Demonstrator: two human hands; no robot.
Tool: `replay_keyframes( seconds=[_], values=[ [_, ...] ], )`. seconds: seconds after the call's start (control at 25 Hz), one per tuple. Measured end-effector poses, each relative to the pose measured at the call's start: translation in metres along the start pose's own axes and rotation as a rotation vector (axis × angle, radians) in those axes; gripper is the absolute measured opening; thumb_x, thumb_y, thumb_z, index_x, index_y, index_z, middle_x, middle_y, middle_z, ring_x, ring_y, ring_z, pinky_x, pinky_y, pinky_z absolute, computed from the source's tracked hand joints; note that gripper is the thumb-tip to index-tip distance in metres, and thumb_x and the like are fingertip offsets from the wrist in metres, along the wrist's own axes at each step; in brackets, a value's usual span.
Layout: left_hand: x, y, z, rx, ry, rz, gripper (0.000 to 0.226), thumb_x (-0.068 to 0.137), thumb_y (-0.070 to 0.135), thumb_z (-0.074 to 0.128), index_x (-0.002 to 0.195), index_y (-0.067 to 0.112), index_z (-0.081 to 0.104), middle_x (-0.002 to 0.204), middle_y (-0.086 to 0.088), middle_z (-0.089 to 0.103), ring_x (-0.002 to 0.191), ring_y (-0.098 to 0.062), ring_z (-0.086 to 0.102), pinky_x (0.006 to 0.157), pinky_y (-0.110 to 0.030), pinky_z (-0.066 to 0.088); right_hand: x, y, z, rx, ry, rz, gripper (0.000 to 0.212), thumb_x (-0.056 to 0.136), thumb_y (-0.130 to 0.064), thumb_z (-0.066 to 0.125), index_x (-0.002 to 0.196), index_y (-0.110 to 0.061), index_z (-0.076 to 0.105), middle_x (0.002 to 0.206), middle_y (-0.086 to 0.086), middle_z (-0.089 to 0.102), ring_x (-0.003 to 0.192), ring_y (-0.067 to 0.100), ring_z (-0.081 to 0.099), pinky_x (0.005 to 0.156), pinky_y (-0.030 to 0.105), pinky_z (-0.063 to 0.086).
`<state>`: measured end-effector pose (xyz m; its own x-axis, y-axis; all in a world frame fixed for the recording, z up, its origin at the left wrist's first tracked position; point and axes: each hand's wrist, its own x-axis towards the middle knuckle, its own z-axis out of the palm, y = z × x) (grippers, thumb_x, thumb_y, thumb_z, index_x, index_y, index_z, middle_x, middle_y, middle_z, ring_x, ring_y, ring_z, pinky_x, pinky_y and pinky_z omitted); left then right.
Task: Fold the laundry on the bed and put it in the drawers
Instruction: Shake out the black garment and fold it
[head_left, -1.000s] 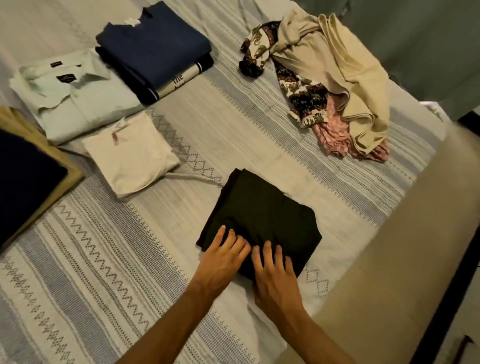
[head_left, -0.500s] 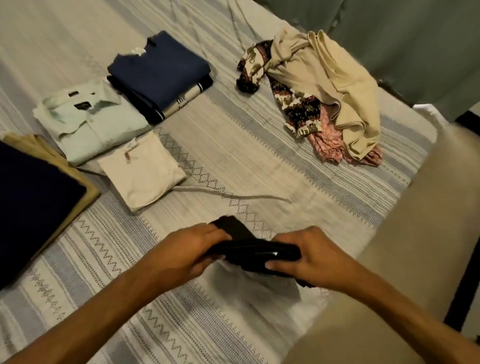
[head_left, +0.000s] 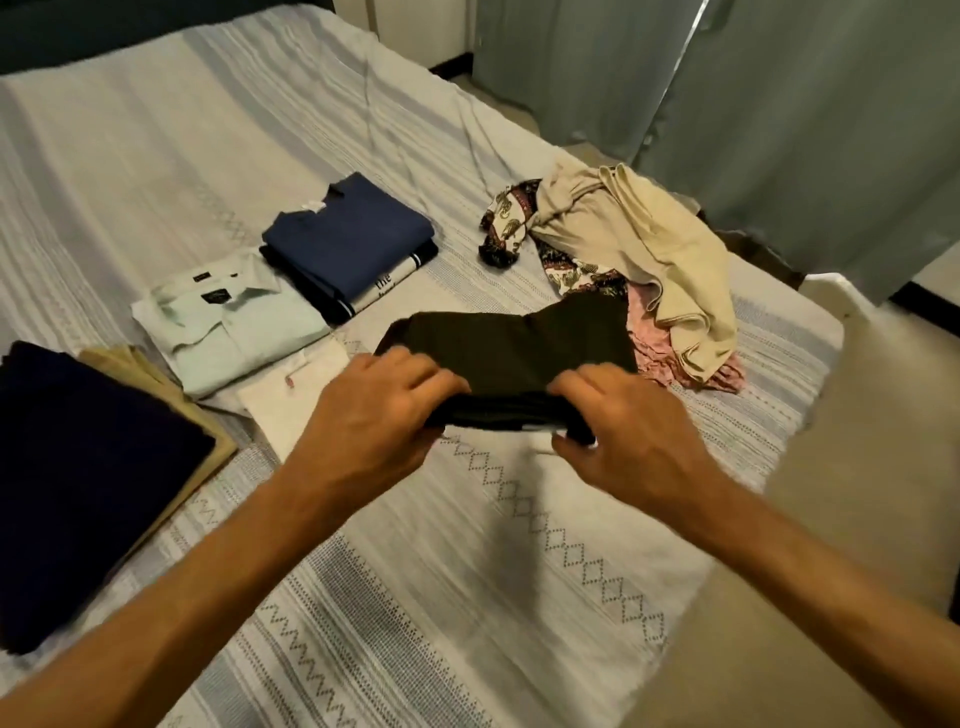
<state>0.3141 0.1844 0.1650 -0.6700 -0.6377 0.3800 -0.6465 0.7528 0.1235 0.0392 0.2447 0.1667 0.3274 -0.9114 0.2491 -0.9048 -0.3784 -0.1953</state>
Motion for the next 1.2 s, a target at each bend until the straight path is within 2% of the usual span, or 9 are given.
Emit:
replay_keyframes(
  seconds=[0.12,0.28,0.32,0.44,0.6,0.72,0.92,1.08,1.2],
  values=[
    [-0.072,0.022,0.074,0.064,-0.155,-0.004,0.033,0.081,0.016,0.074,0.113,0.024,0.070,0.097,0.002,0.067,0.088,-0.024,0.063,0.078,-0.039,0.047,-0.068,-0.023,0.080,-0.084,-0.206,0.024,0.047,0.070,-0.031,0.088,0.110,-0.020,0.067,0.096,0.000,0.068,0.082,0.021,0.066,0.069,0.037,0.059],
    [-0.201,0.087,0.171,-0.035,-0.749,0.030,0.056,0.042,0.026,0.091,0.093,0.033,0.068,0.082,0.011,0.065,0.077,-0.014,0.063,0.070,-0.030,0.054,-0.162,-0.058,0.171,0.089,-0.863,0.105,0.034,0.093,-0.021,0.065,0.127,-0.018,0.062,0.119,0.010,0.066,0.114,0.030,0.062,0.116,0.048,0.041],
    [-0.223,0.101,0.182,-0.071,-0.820,0.047,0.058,0.039,0.031,0.089,0.092,0.034,0.067,0.082,0.013,0.064,0.078,-0.011,0.063,0.069,-0.028,0.054,-0.176,-0.063,0.180,0.146,-0.978,0.104,0.034,0.095,-0.021,0.062,0.128,-0.017,0.060,0.123,0.011,0.064,0.117,0.031,0.058,0.116,0.046,0.038],
    [-0.243,0.107,0.179,-0.233,-0.741,-0.040,0.052,0.048,0.046,0.079,0.097,0.037,0.067,0.093,0.017,0.059,0.088,-0.008,0.059,0.076,-0.025,0.054,-0.181,-0.052,0.175,0.298,-0.942,0.129,0.023,0.089,-0.024,0.067,0.111,-0.022,0.063,0.108,0.003,0.065,0.098,0.022,0.062,0.090,0.038,0.050],
    [-0.186,0.058,0.149,-0.551,-0.629,-0.312,0.033,0.077,0.043,0.072,0.109,0.035,0.068,0.102,0.018,0.064,0.095,-0.002,0.060,0.084,-0.027,0.055,-0.138,-0.012,0.141,0.688,-0.787,0.420,0.009,0.083,-0.027,0.076,0.089,-0.025,0.070,0.082,-0.003,0.070,0.071,0.012,0.066,0.062,0.032,0.052],
    [-0.129,0.021,0.143,-0.793,-0.604,-0.529,0.031,0.087,0.031,0.077,0.114,0.037,0.062,0.095,0.012,0.071,0.077,-0.008,0.069,0.068,-0.028,0.059,-0.104,0.021,0.132,0.838,-0.672,0.703,0.015,0.086,-0.037,0.080,0.096,-0.028,0.074,0.094,-0.004,0.075,0.088,0.013,0.071,0.078,0.032,0.054],
    [-0.088,-0.003,0.194,-0.962,-0.437,-0.833,0.032,0.087,0.035,0.082,0.113,0.037,0.064,0.108,0.006,0.071,0.102,-0.007,0.068,0.083,-0.028,0.058,-0.092,0.051,0.171,0.957,-0.556,1.172,0.056,0.088,-0.040,0.078,0.139,-0.025,0.061,0.138,-0.004,0.059,0.128,0.019,0.054,0.105,0.033,0.042],
    [-0.087,0.004,0.224,-0.945,-0.363,-0.927,0.036,0.085,0.034,0.085,0.115,0.030,0.067,0.109,0.013,0.071,0.105,0.003,0.064,0.088,-0.024,0.051,-0.098,0.048,0.189,0.927,-0.583,1.240,0.046,0.094,-0.030,0.073,0.137,-0.018,0.061,0.121,-0.003,0.055,0.113,0.016,0.051,0.096,0.030,0.038],
    [-0.082,0.004,0.227,-0.738,-0.398,-0.829,0.042,0.083,0.046,0.083,0.118,0.034,0.064,0.114,0.012,0.068,0.114,-0.009,0.061,0.099,-0.037,0.051,-0.102,0.047,0.188,0.814,-0.553,1.212,0.030,0.091,-0.034,0.076,0.114,-0.018,0.065,0.112,-0.004,0.061,0.112,0.018,0.057,0.092,0.031,0.045]
  ],
)
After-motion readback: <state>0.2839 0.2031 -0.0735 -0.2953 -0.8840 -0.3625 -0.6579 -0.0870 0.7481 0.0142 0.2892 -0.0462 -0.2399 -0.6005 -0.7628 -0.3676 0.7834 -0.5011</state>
